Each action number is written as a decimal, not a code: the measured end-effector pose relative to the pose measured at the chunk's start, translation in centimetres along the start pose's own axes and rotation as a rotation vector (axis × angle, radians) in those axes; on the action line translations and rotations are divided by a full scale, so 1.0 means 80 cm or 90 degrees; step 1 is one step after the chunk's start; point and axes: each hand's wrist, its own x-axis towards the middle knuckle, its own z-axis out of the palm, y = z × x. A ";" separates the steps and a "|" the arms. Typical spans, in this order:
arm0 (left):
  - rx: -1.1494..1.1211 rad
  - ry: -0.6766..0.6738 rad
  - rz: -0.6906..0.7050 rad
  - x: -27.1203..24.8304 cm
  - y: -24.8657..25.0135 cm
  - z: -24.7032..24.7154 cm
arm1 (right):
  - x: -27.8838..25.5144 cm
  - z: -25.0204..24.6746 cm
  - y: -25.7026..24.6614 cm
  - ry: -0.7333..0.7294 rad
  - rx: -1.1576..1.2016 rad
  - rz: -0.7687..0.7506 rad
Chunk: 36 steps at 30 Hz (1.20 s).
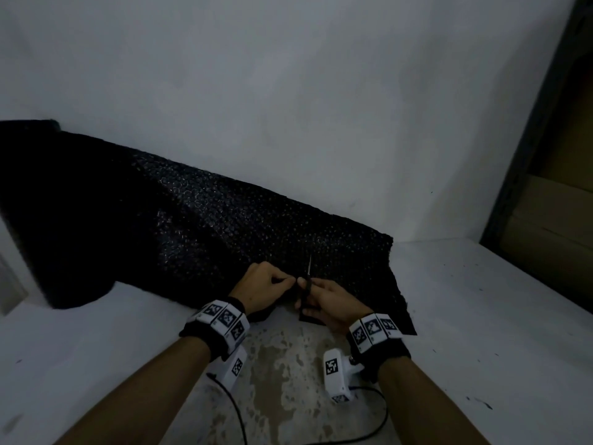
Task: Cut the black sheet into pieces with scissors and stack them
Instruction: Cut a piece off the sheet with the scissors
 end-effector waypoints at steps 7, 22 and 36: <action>0.008 -0.004 -0.015 -0.001 -0.005 -0.001 | 0.000 0.001 0.004 0.006 -0.006 -0.023; -0.016 -0.038 -0.040 -0.011 -0.005 -0.009 | 0.003 -0.007 -0.010 0.007 -0.087 0.011; -0.028 -0.047 -0.060 -0.011 -0.010 -0.013 | 0.005 -0.004 -0.014 -0.002 -0.102 -0.004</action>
